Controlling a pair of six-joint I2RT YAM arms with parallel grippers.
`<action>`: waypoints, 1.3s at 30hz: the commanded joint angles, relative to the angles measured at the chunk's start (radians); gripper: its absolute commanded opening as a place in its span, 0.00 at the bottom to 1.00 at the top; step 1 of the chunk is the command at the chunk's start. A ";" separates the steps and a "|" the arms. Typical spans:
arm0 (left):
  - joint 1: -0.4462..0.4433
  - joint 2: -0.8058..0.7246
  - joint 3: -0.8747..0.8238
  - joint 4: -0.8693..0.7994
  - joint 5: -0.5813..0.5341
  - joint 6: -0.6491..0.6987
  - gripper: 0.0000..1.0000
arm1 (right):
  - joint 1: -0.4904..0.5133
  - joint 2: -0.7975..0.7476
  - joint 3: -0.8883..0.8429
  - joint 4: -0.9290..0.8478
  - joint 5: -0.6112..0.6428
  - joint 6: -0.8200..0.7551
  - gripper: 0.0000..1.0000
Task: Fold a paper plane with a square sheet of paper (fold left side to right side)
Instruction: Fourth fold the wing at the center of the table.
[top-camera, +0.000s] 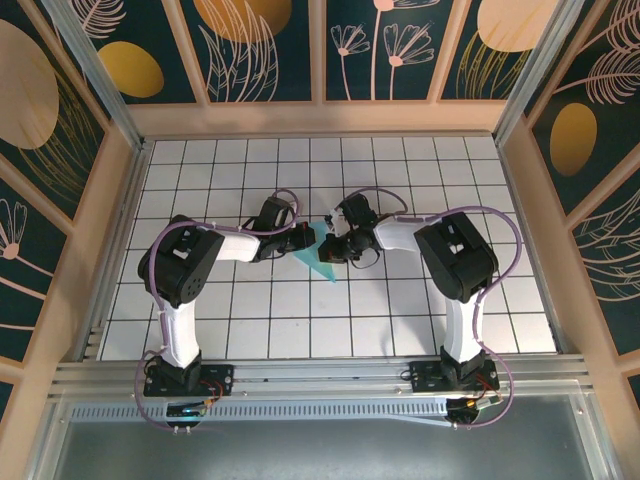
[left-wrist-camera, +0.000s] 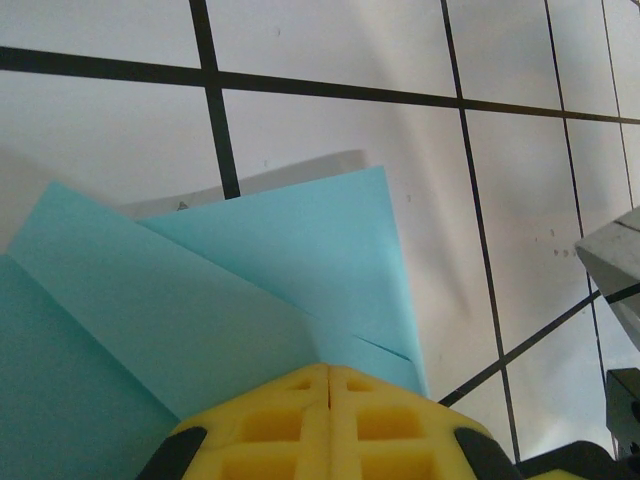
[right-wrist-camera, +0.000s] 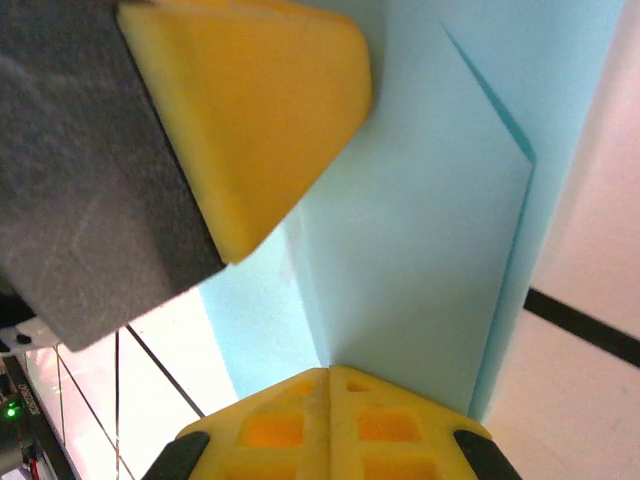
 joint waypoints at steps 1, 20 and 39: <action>0.006 0.043 -0.016 -0.072 -0.053 -0.003 0.00 | 0.016 -0.033 -0.033 -0.092 -0.004 -0.010 0.00; 0.006 0.035 -0.016 -0.067 -0.040 0.004 0.00 | 0.017 -0.069 -0.053 0.017 -0.077 0.072 0.00; 0.006 0.041 -0.011 -0.075 -0.053 -0.004 0.00 | 0.018 -0.052 -0.119 0.012 -0.078 0.073 0.00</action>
